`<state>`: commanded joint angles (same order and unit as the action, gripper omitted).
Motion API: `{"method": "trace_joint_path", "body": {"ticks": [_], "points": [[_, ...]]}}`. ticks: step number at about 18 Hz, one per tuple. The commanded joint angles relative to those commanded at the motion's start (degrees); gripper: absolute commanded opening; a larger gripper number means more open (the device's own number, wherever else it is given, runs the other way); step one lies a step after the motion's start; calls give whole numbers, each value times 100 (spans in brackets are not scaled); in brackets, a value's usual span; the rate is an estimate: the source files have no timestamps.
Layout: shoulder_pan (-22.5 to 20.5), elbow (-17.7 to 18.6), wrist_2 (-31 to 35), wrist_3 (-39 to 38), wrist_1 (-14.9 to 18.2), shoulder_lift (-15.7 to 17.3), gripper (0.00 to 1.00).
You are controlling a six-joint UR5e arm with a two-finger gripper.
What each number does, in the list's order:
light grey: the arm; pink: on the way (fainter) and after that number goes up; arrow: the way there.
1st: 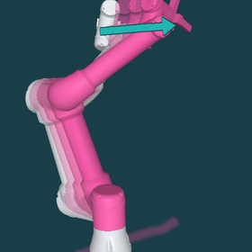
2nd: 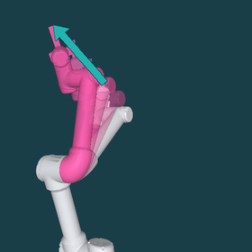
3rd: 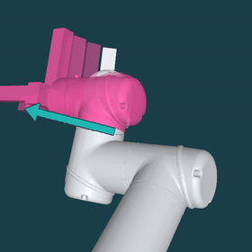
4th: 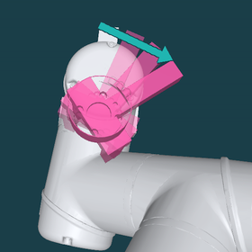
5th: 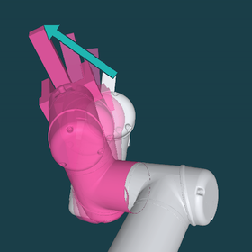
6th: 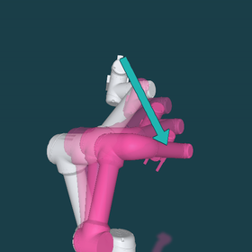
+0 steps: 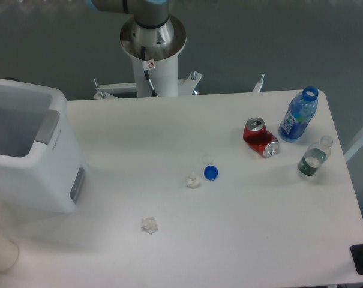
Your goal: Close the trash can
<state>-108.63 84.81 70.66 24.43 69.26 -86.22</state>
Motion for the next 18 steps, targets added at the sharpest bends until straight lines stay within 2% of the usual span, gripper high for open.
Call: {"method": "trace_joint_path", "body": {"ticks": [8,12,18], "points": [[-263,106,0,35,9,26,0],[-404,106,0,228,202,26,0],[-440,167,0,237,202,26,0]]}}
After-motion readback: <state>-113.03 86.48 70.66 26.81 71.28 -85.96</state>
